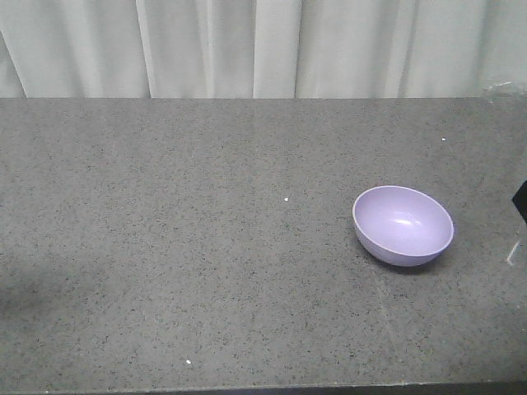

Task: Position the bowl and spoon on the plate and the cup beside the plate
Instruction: 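Lower the left gripper over the pale green spoon, right gripper over bowl, then close the left gripper on the spoon handle and lift it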

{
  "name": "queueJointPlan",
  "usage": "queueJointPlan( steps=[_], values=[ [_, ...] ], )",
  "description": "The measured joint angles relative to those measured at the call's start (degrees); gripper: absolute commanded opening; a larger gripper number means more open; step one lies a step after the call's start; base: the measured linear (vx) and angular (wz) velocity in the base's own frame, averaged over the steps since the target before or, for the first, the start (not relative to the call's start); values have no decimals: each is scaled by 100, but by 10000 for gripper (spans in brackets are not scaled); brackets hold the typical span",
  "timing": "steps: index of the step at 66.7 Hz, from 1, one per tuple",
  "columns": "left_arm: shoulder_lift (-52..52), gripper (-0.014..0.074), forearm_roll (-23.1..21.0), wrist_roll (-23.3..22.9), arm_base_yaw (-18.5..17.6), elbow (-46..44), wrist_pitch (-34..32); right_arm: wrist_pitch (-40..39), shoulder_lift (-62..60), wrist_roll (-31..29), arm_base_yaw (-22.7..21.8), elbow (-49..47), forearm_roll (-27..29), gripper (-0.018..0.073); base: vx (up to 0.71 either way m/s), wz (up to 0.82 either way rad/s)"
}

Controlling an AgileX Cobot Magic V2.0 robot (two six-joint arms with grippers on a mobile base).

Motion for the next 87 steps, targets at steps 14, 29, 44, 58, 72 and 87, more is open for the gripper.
queueJointPlan(
  steps=[14,29,44,58,72,87],
  values=[
    [1403,333,81,-95,326,-483,211,99,157,-76,0,0,0,589,0,0],
    [2373,333,-297,-63,1034,-535,189,109,157,-101,0,0,-11,589,0,0],
    [3081,333,-1196,267,1428,-535,-117,109,157,-101,0,0,-12,589,0,0],
    [3624,333,-1644,449,1486,-535,-218,198,157,-101,0,0,-12,589,0,0],
    [4058,333,-1728,479,1486,-535,-382,321,157,-101,0,0,-17,589,0,0],
    [4140,333,-1728,479,1486,-535,-712,364,157,-101,0,0,-17,589,0,0]
  ],
)
